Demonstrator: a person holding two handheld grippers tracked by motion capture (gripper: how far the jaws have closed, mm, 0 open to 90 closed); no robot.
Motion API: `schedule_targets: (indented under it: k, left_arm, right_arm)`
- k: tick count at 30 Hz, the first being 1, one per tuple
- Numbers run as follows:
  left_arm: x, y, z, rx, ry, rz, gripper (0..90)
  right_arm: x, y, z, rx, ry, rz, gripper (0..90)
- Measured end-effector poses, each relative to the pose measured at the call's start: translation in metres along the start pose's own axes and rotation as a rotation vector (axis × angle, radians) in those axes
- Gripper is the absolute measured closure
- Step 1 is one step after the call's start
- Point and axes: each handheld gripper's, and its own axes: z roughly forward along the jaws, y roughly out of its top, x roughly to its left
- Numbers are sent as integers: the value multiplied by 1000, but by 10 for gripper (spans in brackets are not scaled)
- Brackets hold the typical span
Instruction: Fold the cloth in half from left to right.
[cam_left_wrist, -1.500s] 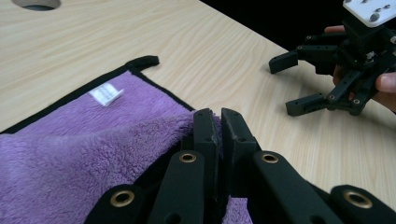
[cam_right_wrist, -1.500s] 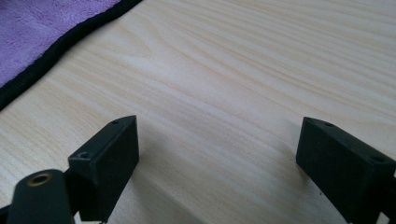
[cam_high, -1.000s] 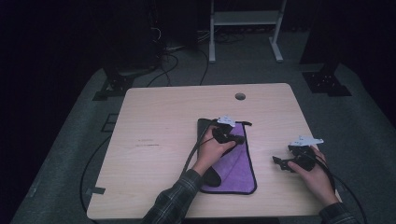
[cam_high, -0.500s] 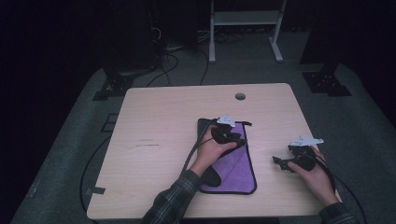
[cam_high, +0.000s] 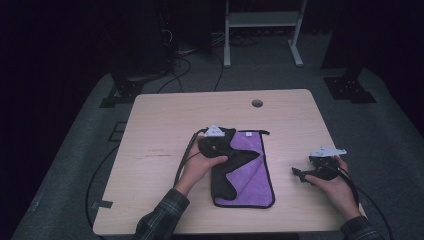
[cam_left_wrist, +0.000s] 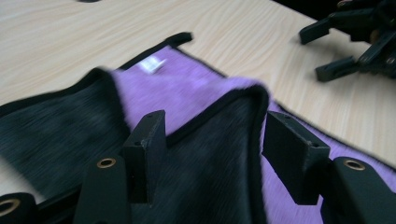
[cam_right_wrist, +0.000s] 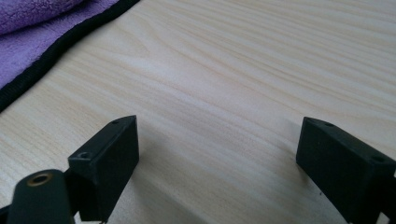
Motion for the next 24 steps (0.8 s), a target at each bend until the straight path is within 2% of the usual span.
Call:
schedule_targets:
  k: [6,12,13,20,24]
  left_arm:
    - [13,-23,-30,4,55,-7,375]
    - [24,-55,-56,37,106,-33,361]
    - [27,-65,-63,45,118,-35,362]
    - [30,-86,-81,61,151,-43,346]
    - [31,-97,-88,81,160,-28,328]
  right_arm:
    - [1,0,0,0,-12,12,130]
    - [0,3,3,0,-15,15,130]
    - [0,3,3,0,-11,11,132]
    - [-1,3,3,-1,-3,3,132]
    - [-1,3,3,-1,-3,4,134]
